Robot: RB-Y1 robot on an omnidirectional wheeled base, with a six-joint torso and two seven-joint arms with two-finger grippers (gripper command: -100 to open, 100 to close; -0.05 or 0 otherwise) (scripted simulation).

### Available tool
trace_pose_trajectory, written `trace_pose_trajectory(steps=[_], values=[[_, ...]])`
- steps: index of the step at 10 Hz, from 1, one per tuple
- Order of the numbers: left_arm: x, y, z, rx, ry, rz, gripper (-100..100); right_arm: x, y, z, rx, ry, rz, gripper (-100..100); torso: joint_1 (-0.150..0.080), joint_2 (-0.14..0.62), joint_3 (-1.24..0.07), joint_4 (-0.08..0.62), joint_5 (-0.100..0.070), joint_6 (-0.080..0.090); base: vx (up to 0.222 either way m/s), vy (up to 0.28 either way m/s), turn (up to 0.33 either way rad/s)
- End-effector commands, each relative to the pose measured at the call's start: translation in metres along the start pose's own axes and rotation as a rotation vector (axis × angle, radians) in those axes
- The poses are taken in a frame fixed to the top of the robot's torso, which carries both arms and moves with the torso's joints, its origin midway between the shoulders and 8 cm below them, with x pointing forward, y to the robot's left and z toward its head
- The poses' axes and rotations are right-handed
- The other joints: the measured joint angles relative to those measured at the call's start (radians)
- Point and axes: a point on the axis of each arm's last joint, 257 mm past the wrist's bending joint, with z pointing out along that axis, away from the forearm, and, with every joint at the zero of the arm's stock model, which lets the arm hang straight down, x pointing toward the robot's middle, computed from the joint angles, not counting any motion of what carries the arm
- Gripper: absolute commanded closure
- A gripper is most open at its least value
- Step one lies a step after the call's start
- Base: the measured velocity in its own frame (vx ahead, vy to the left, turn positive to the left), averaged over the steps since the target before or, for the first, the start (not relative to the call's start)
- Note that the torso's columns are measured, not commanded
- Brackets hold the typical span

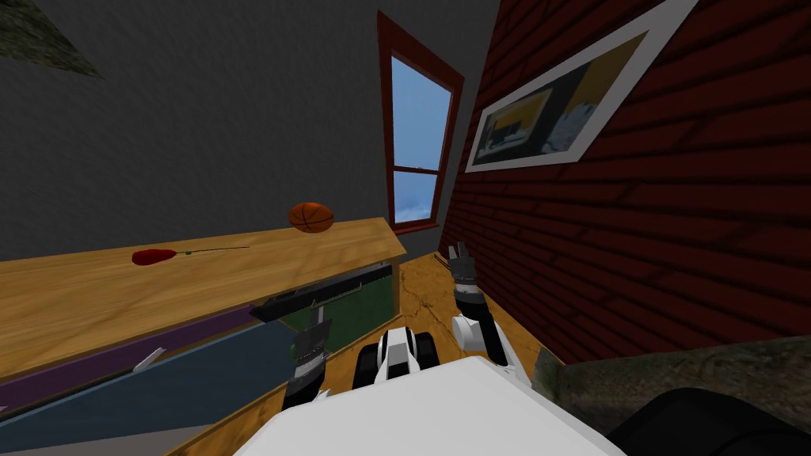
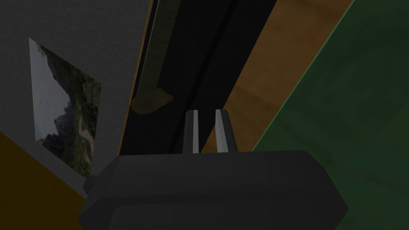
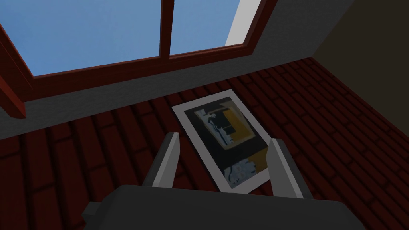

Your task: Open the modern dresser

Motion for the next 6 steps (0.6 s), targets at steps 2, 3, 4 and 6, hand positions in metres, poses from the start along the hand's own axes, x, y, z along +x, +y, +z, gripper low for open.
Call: trace_pose_trajectory(steps=[2, 3, 4, 6], values=[[0.01, -0.017, -0.011, 0.019, 0.007, -0.023, 100, 0.0, 0.0, 0.0, 0.0, 0.0, 0.0, 0, -0.003, -0.003, -0.003, 0.0, -0.001, 0.001, 0.066, -0.009, 0.041], [0.008, -0.009, -0.018, -0.012, -0.004, -0.019, 100, 0.0, 0.0, 0.0, 0.0, 0.0, 0.0, 0, -0.003, -0.001, -0.002, 0.001, -0.002, 0.002, 0.019, 0.006, -0.002], [0.006, -0.015, -0.015, -0.008, -0.002, -0.021, 100, 0.0, 0.0, 0.0, 0.0, 0.0, 0.0, 0, -0.003, -0.001, -0.001, -0.001, 0.0, 0.002, -0.04, -0.028, 0.015], [0.006, -0.022, -0.011, 0.0, 0.003, -0.023, 100, 0.0, 0.0, 0.0, 0.0, 0.0, 0.0, 0, -0.004, 0.002, 0.001, 0.0, -0.001, 0.001, -0.109, -0.05, 0.012]])
